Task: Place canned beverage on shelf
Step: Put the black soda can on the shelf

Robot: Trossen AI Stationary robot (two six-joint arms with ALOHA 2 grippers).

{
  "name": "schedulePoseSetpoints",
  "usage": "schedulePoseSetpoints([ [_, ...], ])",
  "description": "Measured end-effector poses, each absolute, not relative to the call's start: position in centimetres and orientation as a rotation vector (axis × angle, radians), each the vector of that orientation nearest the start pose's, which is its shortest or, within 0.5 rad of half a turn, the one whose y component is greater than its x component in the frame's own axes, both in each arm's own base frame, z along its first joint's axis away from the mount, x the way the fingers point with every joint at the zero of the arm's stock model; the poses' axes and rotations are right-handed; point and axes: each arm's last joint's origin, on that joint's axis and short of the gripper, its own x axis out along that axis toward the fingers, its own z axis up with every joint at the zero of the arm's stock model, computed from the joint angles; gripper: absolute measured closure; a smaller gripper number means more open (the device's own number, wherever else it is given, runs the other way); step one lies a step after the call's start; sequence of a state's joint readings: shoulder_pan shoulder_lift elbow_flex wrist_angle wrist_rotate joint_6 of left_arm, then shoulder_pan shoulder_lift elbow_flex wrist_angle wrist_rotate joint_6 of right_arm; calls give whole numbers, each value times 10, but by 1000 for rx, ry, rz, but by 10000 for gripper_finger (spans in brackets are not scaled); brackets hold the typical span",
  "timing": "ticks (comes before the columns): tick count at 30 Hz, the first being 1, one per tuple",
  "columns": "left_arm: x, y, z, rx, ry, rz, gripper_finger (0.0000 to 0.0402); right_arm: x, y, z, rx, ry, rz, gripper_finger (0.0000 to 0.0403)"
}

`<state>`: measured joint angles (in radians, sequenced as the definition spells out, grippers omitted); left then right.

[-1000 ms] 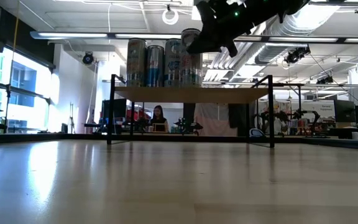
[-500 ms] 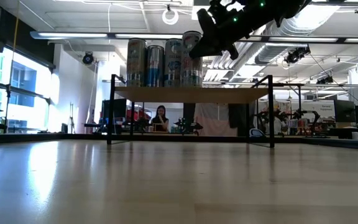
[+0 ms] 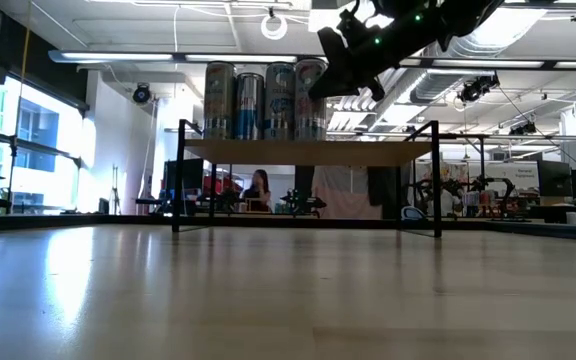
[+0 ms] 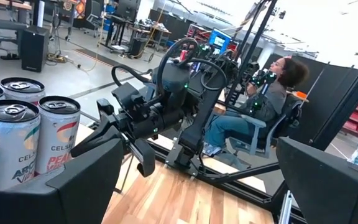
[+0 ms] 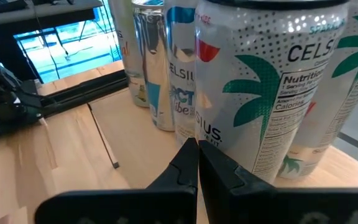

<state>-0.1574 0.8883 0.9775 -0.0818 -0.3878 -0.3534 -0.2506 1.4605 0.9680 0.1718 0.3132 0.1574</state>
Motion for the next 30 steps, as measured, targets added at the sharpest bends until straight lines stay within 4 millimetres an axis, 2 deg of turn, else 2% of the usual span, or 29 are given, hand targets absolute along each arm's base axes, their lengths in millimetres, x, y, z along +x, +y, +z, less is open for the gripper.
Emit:
schedulePoseSetpoints([
  [20,186,-18,391,-336,-49,246,9,309,-107,274,156,271,-559,403],
  [30,186,-18,391,-337,-50,248,9,308,-109,274,134,277,-562,403],
])
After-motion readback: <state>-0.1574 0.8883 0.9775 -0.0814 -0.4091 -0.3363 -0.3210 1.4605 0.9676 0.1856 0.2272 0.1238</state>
